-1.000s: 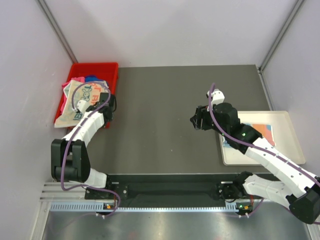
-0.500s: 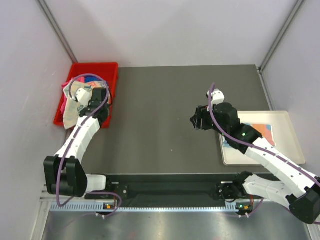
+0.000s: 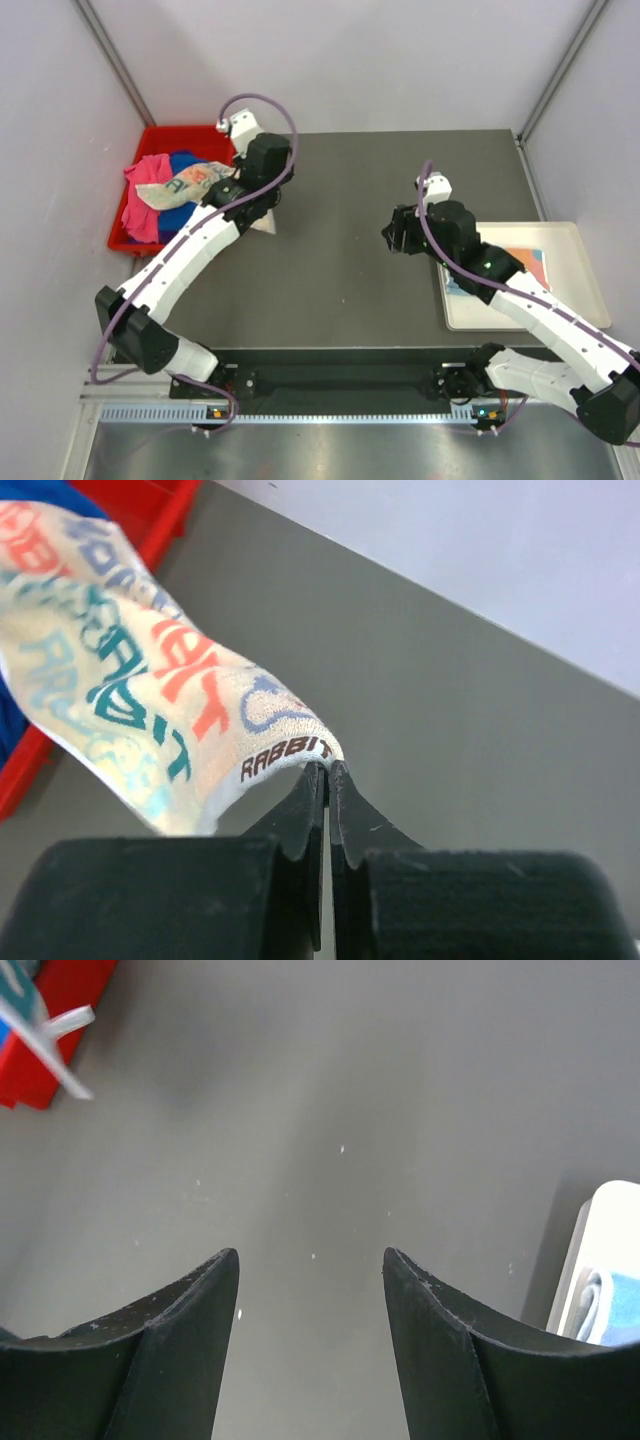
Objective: Fold and stack the towels
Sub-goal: Move the towel to the center of the board
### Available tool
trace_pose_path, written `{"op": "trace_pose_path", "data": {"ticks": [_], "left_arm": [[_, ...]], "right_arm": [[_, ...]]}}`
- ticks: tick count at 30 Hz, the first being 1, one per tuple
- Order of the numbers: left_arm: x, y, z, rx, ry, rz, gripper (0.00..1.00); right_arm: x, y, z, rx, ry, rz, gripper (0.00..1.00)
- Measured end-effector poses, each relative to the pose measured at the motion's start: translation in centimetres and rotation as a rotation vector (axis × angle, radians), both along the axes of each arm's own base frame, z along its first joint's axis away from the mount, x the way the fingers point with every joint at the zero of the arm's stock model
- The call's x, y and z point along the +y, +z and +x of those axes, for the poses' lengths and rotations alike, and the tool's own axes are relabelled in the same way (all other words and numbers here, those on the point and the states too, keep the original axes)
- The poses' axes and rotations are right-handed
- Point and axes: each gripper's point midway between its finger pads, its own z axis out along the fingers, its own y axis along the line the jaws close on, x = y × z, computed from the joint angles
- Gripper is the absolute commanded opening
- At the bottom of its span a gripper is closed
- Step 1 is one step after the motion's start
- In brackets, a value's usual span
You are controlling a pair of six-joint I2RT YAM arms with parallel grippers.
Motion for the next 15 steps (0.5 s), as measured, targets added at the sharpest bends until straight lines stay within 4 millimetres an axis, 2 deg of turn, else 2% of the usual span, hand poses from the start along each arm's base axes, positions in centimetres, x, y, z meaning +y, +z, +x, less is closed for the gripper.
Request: {"op": "trace_pose_path", "data": {"ticks": [7, 11, 15], "left_arm": [[-8.5, 3.4, -0.3, -0.034, -0.197, 0.098, 0.00], [-14.6, 5.5, -2.1, -0.074, -0.337, 0.146, 0.00], [-19.7, 7.2, -4.4, -0.115, -0.460, 0.151, 0.00]], "right_arm": [[-0.7, 2.3, 1.1, -0.048, -0.063, 0.004, 0.61], [-2.1, 2.7, 1.7, -0.059, -0.129, -0.018, 0.62], [-4.4, 3.0, 2.5, -0.058, -0.211, -0.037, 0.62]]}}
